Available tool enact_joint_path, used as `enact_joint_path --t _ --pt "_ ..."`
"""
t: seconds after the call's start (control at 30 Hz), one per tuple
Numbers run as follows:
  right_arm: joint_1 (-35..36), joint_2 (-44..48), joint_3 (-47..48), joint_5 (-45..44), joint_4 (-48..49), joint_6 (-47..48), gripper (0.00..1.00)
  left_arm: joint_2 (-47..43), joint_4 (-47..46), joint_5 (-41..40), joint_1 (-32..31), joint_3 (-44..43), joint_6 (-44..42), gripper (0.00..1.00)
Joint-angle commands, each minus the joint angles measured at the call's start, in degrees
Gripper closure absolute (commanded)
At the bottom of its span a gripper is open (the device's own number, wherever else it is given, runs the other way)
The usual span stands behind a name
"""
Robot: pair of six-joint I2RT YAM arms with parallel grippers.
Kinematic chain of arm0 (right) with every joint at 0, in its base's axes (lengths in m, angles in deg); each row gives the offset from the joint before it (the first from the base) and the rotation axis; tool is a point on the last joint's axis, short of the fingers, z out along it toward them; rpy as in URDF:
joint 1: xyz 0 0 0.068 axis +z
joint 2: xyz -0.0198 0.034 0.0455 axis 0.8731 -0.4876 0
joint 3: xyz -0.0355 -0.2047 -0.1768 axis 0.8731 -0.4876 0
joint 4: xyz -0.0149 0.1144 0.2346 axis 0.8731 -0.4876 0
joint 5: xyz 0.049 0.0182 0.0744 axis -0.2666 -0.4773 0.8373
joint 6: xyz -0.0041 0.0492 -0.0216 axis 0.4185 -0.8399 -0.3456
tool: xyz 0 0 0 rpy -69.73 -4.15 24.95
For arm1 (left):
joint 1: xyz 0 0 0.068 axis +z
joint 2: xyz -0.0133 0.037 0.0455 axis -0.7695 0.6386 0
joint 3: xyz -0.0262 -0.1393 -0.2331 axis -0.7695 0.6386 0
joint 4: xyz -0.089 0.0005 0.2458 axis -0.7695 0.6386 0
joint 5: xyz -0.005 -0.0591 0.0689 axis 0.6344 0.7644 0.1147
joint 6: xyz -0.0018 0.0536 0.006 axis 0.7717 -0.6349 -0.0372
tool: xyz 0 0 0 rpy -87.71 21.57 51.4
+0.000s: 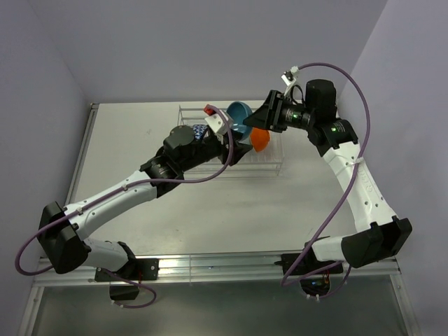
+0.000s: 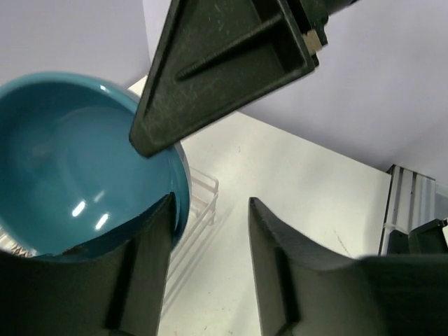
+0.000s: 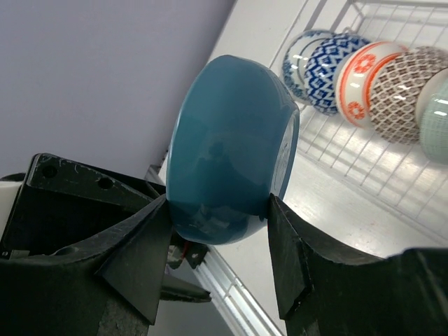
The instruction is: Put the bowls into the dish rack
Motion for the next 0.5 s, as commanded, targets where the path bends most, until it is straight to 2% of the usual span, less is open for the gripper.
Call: enact_joint_path --t 0.0,0.2,0.3,0.47 --pt "-1.15 -0.28 3.95 -3.98 0.93 3.31 1.00 -3.64 1.62 -0.01 -0.32 0.38 0.25 0.45" --pt "-3.51 -1.68 3.60 -8.56 -0.67 7.54 1.00 -6.89 6.37 0.69 1.43 -0.23 3.67 0.30" --pt "-4.48 -2.39 2.98 -10.75 -0.58 8.68 1.00 -7.86 9.53 2.09 3.28 -1.11 7.26 0.24" --pt "-4.84 -4.93 4.21 -17.42 -1.98 11.93 1.00 -9.61 13.93 3.59 6.53 -2.52 8.24 0.17"
